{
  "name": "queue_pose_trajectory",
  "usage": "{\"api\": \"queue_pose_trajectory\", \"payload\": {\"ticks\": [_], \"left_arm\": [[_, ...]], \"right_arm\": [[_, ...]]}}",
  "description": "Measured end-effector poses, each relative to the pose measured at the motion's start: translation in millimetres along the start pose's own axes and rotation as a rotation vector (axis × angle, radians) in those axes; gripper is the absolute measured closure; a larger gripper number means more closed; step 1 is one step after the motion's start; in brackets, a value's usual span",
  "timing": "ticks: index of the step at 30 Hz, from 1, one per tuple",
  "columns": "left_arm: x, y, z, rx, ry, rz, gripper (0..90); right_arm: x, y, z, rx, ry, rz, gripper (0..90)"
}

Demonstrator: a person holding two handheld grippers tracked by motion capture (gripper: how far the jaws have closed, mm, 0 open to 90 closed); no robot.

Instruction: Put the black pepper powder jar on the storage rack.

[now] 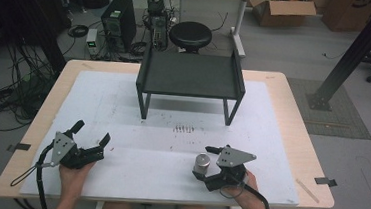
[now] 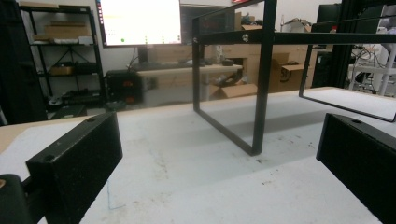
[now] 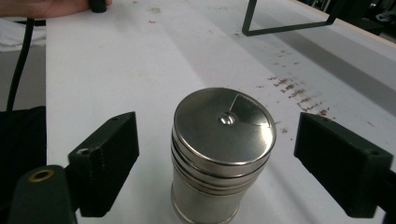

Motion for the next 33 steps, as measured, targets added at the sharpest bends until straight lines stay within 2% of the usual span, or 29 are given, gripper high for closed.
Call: {"api": "queue_pose_trajectory", "payload": {"ticks": [4, 15, 33], "left_arm": [[0.0, 0.0, 0.1, 0.000, 0.000, 0.000, 0.6], [0.0, -0.2, 0.1, 0.000, -0.001, -0.001, 0.7], [0.0, -0.4, 0.2, 0.000, -0.002, -0.002, 0.8]], "right_arm": [[-1.2, -1.6, -0.8, 0.007, -0.001, -0.019, 17.4], [-2.4, -1.9, 1.0, -0.004, -0.006, -0.025, 25.4], [-4.5, 0.8, -0.8, 0.032, -0.055, 0.007, 41.5]]}}
Point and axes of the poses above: each handheld gripper's, and its own axes: y roughly backward along the jaws, x roughly out of its top, z roughly to its right, the point moved 4 cm from there along -y, roughly forward along the jaws, and after that the axes turned 6 degrees about y, right-handed, at the moved point
